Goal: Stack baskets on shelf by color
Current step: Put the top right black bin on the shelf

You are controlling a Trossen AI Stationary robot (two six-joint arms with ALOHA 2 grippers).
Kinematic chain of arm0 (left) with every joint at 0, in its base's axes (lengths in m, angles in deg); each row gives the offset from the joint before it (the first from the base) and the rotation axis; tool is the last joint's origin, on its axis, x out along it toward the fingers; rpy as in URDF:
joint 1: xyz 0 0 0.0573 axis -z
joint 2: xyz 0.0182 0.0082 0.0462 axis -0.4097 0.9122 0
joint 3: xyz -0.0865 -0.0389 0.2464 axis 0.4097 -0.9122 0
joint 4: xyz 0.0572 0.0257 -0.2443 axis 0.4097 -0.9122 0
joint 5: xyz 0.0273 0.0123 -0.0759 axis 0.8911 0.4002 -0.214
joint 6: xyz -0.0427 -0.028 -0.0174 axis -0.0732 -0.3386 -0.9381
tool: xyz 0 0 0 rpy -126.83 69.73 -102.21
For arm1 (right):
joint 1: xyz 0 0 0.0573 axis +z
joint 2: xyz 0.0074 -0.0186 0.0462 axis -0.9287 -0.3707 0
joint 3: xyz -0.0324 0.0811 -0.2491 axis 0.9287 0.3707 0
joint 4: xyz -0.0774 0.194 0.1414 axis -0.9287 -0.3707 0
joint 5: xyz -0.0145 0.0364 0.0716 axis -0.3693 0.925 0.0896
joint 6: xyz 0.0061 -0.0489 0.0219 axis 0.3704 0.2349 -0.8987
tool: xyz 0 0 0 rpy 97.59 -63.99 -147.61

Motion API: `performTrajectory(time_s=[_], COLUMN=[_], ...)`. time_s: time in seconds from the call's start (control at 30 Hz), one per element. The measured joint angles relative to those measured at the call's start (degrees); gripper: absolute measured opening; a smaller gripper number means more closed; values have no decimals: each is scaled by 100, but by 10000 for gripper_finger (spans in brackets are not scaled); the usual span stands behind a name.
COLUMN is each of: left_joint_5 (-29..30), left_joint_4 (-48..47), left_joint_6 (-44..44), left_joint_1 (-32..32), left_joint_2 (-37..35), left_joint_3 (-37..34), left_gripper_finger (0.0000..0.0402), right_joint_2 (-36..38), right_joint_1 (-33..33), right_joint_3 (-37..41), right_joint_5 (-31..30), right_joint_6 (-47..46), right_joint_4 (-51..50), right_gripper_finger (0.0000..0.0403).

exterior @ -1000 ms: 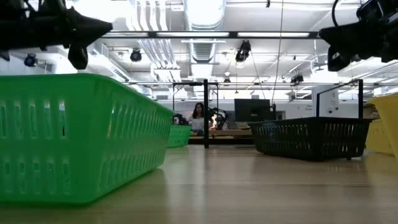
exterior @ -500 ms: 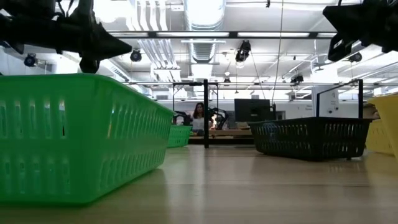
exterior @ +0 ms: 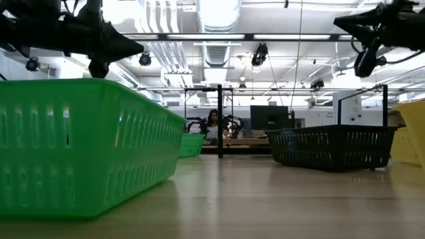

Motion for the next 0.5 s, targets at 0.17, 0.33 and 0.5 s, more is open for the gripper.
performTrajectory(time_s=[0.17,0.33,0.5], left_joint_5=[-2,-2,-2], left_joint_4=[-3,-1,1], left_joint_6=[0,0,0], left_joint_1=[0,0,0], left_joint_2=[118,226,343], left_joint_3=[0,0,0], left_gripper_finger=[0,0,0], right_joint_2=[-866,-2047,-3375], right_joint_1=[-2,-2,0], right_joint_3=[-1090,-2333,-3373], right_joint_5=[-109,260,1459], right_joint_6=[298,537,1378], right_joint_4=[-1599,-3751,-4952], right_gripper_finger=[9,10,34])
